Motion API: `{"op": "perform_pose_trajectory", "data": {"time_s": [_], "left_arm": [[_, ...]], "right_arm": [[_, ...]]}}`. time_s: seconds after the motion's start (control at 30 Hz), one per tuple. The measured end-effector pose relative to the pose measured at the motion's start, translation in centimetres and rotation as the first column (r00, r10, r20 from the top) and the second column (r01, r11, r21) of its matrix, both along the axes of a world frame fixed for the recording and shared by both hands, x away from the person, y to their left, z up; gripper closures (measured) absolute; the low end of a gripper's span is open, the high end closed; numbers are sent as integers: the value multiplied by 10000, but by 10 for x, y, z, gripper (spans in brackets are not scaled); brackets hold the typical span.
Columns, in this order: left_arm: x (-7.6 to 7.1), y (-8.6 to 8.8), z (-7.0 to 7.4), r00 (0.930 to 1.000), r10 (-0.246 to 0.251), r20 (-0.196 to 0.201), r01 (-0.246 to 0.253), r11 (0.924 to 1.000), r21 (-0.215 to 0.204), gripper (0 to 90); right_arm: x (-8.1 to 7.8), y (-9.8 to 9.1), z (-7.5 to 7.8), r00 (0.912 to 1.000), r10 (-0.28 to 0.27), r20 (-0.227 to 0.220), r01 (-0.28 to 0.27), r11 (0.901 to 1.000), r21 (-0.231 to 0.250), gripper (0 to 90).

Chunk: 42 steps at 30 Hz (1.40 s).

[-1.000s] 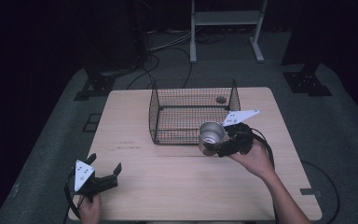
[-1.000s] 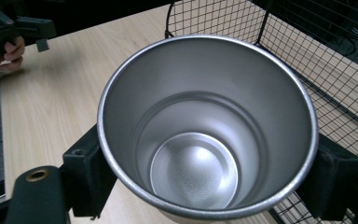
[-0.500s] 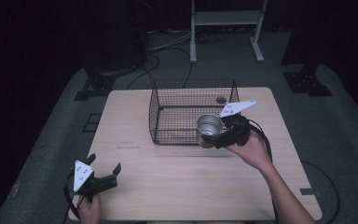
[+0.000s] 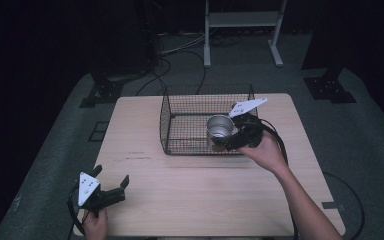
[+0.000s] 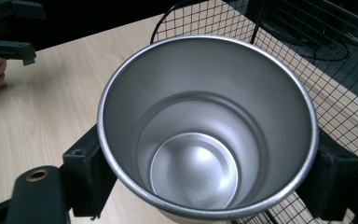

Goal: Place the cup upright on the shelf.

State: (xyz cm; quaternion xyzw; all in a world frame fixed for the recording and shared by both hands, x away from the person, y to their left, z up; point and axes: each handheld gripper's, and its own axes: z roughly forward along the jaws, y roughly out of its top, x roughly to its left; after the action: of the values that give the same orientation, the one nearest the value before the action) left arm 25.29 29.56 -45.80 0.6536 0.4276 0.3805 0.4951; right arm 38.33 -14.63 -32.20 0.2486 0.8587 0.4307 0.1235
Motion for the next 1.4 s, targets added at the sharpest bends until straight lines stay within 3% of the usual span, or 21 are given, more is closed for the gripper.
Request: {"op": "perform_pose_trajectory", "data": {"time_s": [0.73,1.4], "left_arm": [[-1,0,0,10000,7,-32,-7,10000,8,0],[-1,0,0,10000,30,28,-30,10000,-46,0]], "right_arm": [[23,14,8,10000,-90,-31,89,9998,-194,177],[49,35,20,9989,-390,259,396,9989,-259,177]]}}
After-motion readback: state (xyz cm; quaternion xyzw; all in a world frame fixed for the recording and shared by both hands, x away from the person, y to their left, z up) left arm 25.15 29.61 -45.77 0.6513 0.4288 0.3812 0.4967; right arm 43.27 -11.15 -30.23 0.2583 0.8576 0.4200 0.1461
